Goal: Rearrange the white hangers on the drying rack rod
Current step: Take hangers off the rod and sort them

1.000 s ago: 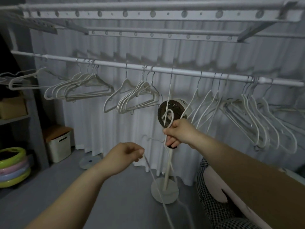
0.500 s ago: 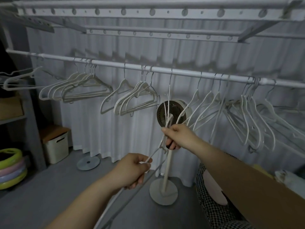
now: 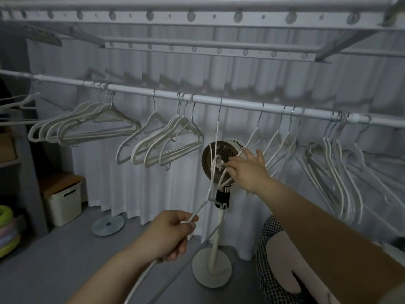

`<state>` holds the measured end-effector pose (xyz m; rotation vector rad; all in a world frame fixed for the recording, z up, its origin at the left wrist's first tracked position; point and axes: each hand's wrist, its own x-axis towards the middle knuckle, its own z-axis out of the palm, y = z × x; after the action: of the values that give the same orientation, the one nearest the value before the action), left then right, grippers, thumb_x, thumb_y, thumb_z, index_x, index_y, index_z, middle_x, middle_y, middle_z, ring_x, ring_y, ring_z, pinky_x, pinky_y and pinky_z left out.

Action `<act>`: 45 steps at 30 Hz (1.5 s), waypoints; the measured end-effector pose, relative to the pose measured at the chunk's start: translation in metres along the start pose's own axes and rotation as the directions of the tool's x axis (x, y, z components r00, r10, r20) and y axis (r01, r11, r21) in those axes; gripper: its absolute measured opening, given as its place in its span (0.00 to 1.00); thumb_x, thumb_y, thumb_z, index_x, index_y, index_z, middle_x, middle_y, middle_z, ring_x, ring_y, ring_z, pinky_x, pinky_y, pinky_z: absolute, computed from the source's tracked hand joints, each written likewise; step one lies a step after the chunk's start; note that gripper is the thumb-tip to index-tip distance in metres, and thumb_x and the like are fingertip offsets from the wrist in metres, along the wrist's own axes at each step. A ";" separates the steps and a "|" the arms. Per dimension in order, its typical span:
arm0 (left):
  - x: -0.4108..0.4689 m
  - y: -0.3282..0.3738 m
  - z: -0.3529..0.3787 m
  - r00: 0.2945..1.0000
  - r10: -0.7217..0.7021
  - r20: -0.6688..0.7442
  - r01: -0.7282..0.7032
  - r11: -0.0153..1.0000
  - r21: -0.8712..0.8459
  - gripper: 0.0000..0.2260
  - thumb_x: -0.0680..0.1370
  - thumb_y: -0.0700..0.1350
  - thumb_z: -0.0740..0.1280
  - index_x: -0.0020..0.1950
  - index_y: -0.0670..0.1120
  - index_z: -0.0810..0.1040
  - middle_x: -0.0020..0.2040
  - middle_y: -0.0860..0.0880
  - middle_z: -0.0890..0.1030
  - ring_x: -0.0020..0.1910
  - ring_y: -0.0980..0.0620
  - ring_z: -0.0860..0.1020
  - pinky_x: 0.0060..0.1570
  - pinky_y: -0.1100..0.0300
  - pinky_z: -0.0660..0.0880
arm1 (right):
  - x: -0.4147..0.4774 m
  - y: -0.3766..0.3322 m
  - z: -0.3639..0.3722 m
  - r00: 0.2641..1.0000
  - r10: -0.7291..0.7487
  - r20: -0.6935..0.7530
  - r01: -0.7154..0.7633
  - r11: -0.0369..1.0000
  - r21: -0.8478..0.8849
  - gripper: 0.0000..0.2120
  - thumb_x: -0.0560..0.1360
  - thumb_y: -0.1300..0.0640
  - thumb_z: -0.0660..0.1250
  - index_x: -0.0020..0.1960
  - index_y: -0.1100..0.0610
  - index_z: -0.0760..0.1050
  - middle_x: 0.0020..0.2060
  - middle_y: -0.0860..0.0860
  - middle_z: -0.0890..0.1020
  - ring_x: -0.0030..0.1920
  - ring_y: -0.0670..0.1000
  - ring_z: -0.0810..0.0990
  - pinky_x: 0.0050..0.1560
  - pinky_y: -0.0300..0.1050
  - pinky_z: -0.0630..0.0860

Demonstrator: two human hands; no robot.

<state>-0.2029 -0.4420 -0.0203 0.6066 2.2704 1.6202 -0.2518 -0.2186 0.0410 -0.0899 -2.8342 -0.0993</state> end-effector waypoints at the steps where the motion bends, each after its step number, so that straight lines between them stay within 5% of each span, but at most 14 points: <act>1: 0.005 0.002 0.000 1.000 -0.001 -0.008 0.001 1.000 0.006 0.07 0.78 0.41 0.58 0.49 0.50 0.74 0.14 0.51 0.70 0.12 0.58 0.64 0.18 0.66 0.59 | 0.003 0.002 0.000 1.000 -0.001 0.013 0.002 1.000 -0.013 0.18 0.80 0.50 0.49 0.59 0.53 0.75 0.65 0.50 0.72 0.73 0.56 0.51 0.71 0.58 0.36; 9: 0.046 0.020 0.011 0.998 0.045 -0.042 -0.044 0.998 0.034 0.07 0.78 0.42 0.59 0.46 0.54 0.73 0.15 0.51 0.71 0.12 0.58 0.65 0.20 0.65 0.59 | 0.016 0.035 0.000 0.997 0.071 0.031 -0.064 0.983 -0.173 0.16 0.78 0.51 0.52 0.60 0.50 0.75 0.59 0.52 0.77 0.69 0.57 0.60 0.70 0.62 0.36; 17: 0.096 0.057 0.038 0.977 0.162 -0.137 -0.174 0.981 -0.082 0.08 0.78 0.40 0.58 0.44 0.51 0.74 0.16 0.50 0.72 0.13 0.57 0.66 0.20 0.66 0.59 | 0.026 0.077 -0.007 0.994 0.090 -0.055 -0.090 0.996 0.006 0.22 0.74 0.55 0.59 0.68 0.52 0.65 0.71 0.52 0.62 0.71 0.55 0.55 0.71 0.55 0.44; 28: 0.169 0.106 0.066 0.903 0.254 -0.346 -0.319 0.937 -0.145 0.13 0.78 0.38 0.58 0.36 0.51 0.73 0.15 0.51 0.72 0.12 0.58 0.66 0.16 0.69 0.60 | 0.033 0.098 -0.015 0.997 0.061 -0.052 -0.049 0.978 0.203 0.25 0.74 0.56 0.60 0.70 0.55 0.59 0.68 0.53 0.64 0.65 0.56 0.67 0.61 0.49 0.66; 45: 0.207 0.118 0.074 0.899 0.247 -0.362 -0.299 0.949 -0.094 0.13 0.78 0.37 0.58 0.35 0.49 0.72 0.15 0.51 0.72 0.13 0.57 0.66 0.15 0.69 0.63 | 0.032 0.112 -0.010 0.987 0.064 -0.149 -0.019 0.957 0.290 0.24 0.75 0.55 0.58 0.70 0.54 0.59 0.69 0.51 0.63 0.67 0.55 0.63 0.63 0.47 0.64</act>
<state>-0.3286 -0.2467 0.0689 0.6733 2.3530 2.1645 -0.2713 -0.1063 0.0672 -0.0738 -2.6541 0.3030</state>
